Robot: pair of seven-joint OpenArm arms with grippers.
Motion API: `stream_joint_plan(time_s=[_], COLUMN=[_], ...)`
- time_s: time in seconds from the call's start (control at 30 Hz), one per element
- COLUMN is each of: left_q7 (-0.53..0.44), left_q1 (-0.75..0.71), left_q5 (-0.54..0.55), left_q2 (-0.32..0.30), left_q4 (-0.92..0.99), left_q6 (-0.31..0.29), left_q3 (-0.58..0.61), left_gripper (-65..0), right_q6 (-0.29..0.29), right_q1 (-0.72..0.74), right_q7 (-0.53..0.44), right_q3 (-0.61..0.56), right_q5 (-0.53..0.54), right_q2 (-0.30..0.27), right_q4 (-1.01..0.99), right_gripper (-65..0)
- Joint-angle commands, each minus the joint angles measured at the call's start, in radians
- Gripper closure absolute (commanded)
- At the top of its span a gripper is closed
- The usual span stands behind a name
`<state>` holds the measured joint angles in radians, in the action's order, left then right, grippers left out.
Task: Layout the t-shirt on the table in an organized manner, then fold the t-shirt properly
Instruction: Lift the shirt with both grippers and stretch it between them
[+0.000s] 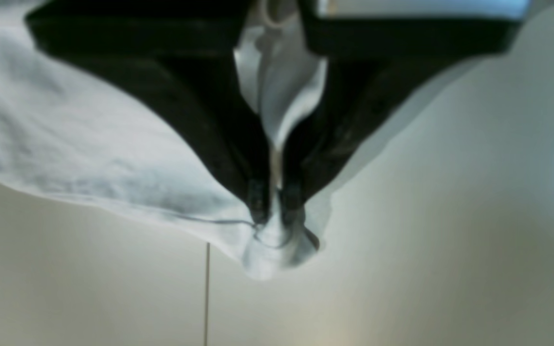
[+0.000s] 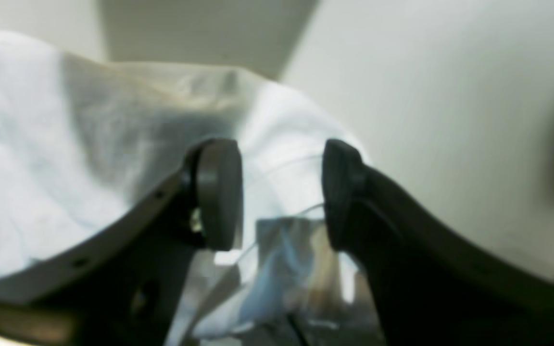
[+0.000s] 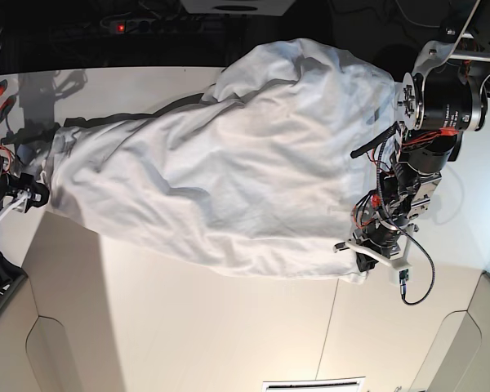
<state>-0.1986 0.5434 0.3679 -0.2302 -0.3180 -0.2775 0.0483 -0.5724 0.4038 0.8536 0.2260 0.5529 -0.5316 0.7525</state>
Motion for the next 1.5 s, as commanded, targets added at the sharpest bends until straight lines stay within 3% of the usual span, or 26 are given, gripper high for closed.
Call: stream_joint_plan(time_s=[0.0,0.07,0.13,0.23,0.33,0.4,0.53,0.67,0.8,0.97,1.03,1.17,1.33,1.47], left_q7=[0.001,0.002,0.002,0.002,0.005,0.007,0.063,0.159,0.177,0.182,0.192,0.227,0.308,0.486], left_q1=[0.021,0.021,0.021,0.022,0.019,0.013,0.013,0.013,0.019,0.117,0.187,0.346,0.550,0.649], left_q5=[-0.003,-0.003,-0.003,-0.002,-0.002,0.012,0.080,0.130,0.130,0.145,0.145,0.169,0.252,0.409], left_q2=[-0.006,-0.006,-0.006,-0.016,-0.051,-0.085,-0.159,-0.198,-0.199,-0.196,-0.196,-0.196,-0.201,-0.232], left_q4=[-0.008,-0.008,-0.008,-0.009,-0.042,-0.088,-0.207,-0.317,-0.365,-0.365,-0.365,-0.365,-0.365,-0.365], left_q6=[-0.004,-0.004,-0.005,-0.070,-0.247,-0.332,-0.400,-0.408,-0.405,-0.299,-0.286,-0.286,-0.288,-0.390], left_q3=[-0.001,-0.001,-0.001,-0.001,-0.001,-0.001,-0.001,-0.002,-0.002,-0.002,-0.002,-0.001,-0.001,-0.001], left_gripper=[0.0,0.0,0.0,0.0,0.0,0.0,0.0,0.0,0.0,0.0,0.0,0.0,0.0,0.0], right_q6=[-0.006,-0.006,0.001,0.007,0.007,0.007,0.007,0.007,0.008,0.013,0.026,0.027,0.029,0.024], right_q1=[0.009,-0.004,-0.015,-0.019,-0.016,-0.016,-0.017,-0.016,-0.001,0.086,0.144,0.294,0.476,0.543], right_q7=[-0.005,-0.004,0.011,0.018,0.018,0.021,0.045,0.032,-0.004,-0.081,-0.107,-0.113,-0.097,0.007], right_q3=[0.005,0.005,0.005,0.006,0.006,0.006,0.006,0.006,0.006,0.005,0.005,0.005,0.006,0.006], right_q5=[0.011,0.011,0.016,0.030,0.069,0.071,0.071,0.064,0.021,-0.061,-0.103,-0.150,-0.148,-0.064], right_q2=[-0.013,-0.002,0.004,0.009,0.009,0.009,0.009,0.021,0.077,0.166,0.197,0.233,0.235,0.225], right_q4=[0.010,0.010,0.011,0.012,0.048,0.100,0.221,0.334,0.421,0.418,0.412,0.379,0.318,0.334], right_gripper=[-27.3,-17.2,0.0,0.0,0.0,0.0,0.0,0.0,0.0,0.0,0.0,0.0,0.0,0.0])
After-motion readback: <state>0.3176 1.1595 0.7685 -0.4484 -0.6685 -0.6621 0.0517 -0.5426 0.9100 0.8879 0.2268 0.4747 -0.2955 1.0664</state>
